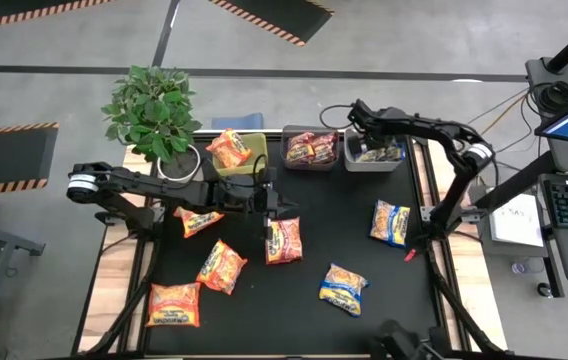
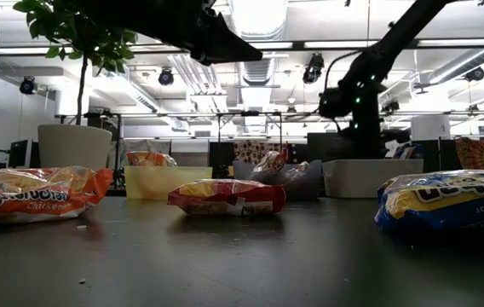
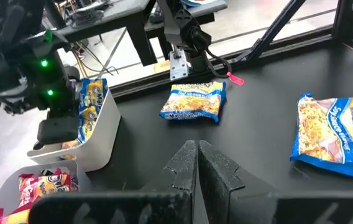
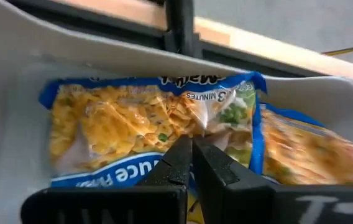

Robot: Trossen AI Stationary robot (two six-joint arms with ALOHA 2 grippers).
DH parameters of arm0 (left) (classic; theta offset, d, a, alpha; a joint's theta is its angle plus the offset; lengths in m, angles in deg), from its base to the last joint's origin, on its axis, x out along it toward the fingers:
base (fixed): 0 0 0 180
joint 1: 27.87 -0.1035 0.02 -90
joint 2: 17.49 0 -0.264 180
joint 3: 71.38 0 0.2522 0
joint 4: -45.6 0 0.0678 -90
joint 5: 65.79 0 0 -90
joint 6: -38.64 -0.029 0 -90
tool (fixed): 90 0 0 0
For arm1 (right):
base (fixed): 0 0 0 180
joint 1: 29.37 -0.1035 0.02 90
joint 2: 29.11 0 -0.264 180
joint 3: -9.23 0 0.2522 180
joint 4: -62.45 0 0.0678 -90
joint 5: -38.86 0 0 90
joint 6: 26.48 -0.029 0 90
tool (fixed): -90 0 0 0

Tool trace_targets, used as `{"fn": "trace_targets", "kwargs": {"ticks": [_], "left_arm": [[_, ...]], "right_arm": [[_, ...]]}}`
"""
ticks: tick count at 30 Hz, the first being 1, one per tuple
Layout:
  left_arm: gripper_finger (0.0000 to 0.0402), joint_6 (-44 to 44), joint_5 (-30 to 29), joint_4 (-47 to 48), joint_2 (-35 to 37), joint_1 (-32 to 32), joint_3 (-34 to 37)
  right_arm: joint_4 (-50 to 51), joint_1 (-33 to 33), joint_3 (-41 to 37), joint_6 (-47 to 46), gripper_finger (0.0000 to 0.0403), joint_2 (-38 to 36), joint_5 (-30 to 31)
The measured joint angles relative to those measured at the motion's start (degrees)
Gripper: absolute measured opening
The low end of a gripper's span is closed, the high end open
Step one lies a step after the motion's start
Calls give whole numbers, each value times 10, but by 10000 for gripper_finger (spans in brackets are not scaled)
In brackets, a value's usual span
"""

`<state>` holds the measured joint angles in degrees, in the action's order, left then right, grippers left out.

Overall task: Sort Maruchan noodles
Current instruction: Put the middle blue noodle pack into the white bin

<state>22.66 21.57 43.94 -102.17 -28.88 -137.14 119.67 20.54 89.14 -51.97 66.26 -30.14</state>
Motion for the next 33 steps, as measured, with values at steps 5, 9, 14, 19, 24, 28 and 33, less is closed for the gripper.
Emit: {"fn": "trace_targets", "kwargs": {"ticks": [5,9,14,19,24,28,33], "left_arm": [[0,0,0,5,0,0,0],[0,0,0,5,0,0,0],[0,0,0,6,0,0,0],[0,0,0,10,0,0,0],[0,0,0,10,0,0,0],[0,0,0,12,0,0,0],[0,1,0,17,0,0,0]], "right_arm": [[1,0,7,4,9,33,5],[-2,-2,6,7,9,25,1],[-2,-14,8,6,9,-23,10],[35,-20,8,-1,9,-68,15],[47,-20,-11,4,9,-68,21],[36,-20,-40,0,9,-38,21],[9,-23,-54,6,9,-14,20]]}}
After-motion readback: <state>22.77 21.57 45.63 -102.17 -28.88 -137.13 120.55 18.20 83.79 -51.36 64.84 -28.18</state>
